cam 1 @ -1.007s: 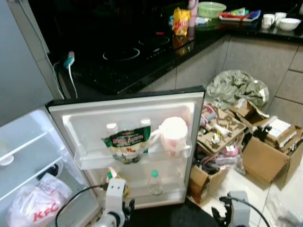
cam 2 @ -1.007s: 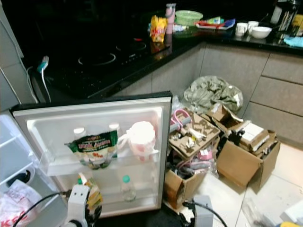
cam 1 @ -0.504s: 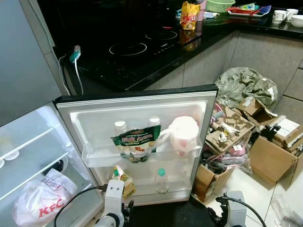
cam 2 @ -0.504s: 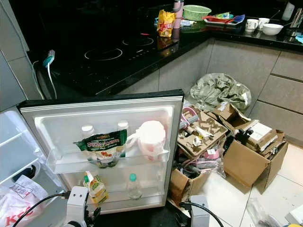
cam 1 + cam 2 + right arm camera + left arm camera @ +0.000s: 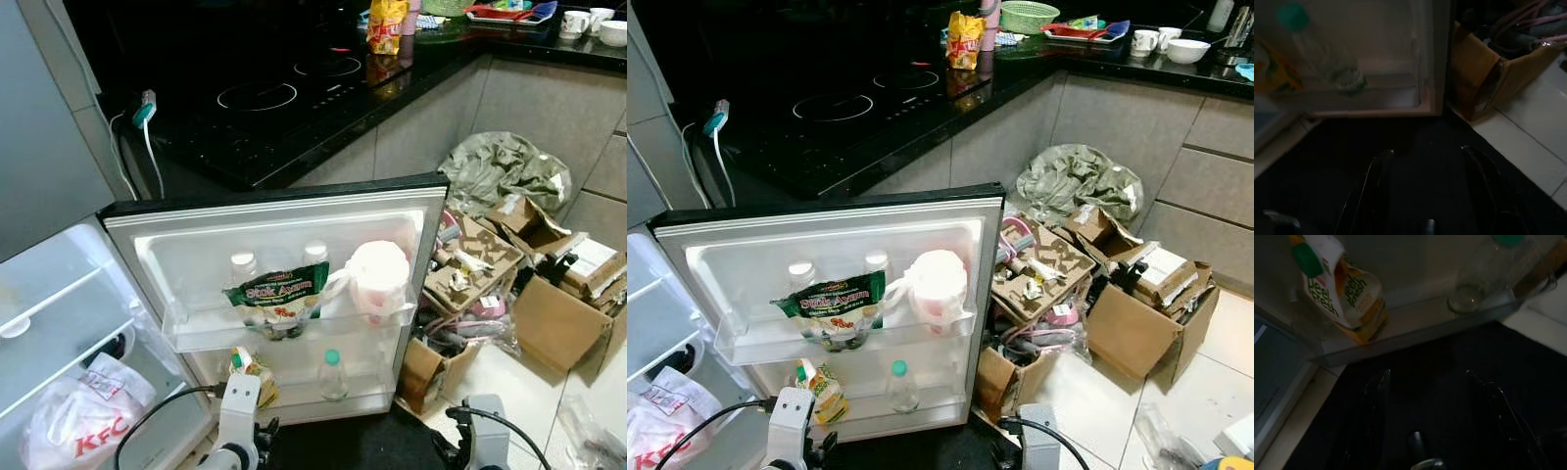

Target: Restocking fridge

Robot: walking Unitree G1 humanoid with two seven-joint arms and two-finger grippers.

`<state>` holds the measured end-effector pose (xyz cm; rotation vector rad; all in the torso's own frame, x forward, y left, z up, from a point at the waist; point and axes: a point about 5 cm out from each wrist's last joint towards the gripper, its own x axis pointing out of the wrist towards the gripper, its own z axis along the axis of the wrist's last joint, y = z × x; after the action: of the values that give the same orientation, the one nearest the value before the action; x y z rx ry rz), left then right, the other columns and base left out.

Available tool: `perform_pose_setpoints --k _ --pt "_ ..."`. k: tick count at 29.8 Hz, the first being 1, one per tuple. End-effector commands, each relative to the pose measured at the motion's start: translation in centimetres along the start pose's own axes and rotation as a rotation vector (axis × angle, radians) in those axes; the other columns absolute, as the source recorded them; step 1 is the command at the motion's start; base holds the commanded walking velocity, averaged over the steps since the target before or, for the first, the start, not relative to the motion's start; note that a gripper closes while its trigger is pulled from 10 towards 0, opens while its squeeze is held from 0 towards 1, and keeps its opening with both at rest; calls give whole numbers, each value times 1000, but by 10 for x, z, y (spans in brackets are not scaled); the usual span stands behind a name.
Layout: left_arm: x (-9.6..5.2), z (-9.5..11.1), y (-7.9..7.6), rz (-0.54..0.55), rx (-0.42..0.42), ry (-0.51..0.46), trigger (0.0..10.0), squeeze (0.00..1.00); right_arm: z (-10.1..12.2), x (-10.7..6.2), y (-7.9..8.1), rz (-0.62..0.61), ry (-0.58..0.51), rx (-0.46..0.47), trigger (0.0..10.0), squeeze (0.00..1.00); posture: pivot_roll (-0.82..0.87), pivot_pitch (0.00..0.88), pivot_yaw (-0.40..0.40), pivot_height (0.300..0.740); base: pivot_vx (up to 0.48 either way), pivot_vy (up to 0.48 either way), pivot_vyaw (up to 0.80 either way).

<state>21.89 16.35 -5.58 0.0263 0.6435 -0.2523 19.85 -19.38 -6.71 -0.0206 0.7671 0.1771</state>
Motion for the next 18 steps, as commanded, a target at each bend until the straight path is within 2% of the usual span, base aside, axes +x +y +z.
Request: perform_pose_setpoints --k 1,4,10,11,18 --pt "-6 -11 8 19 33 48 10000 0 -7 -1 1 12 50 -50 10000 0 -59 21 28 740 0 0 0" --pt "-15 -28 14 44 65 129 10000 0 -17 -3 2 42 133 -157 10000 0 -56 22 27 740 0 0 0" --pt "-18 -33 17 59 50 138 10000 0 -20 -4 2 42 148 -163 10000 0 -49 22 26 740 0 0 0" --pt "-20 -34 20 84 20 128 10000 0 -20 -4 3 41 152 -169 10000 0 -32 24 17 740 0 0 0" --pt "-19 -34 21 106 1 125 10000 0 -22 -4 5 41 162 -195 10000 0 -21 27 3 740 0 0 0"
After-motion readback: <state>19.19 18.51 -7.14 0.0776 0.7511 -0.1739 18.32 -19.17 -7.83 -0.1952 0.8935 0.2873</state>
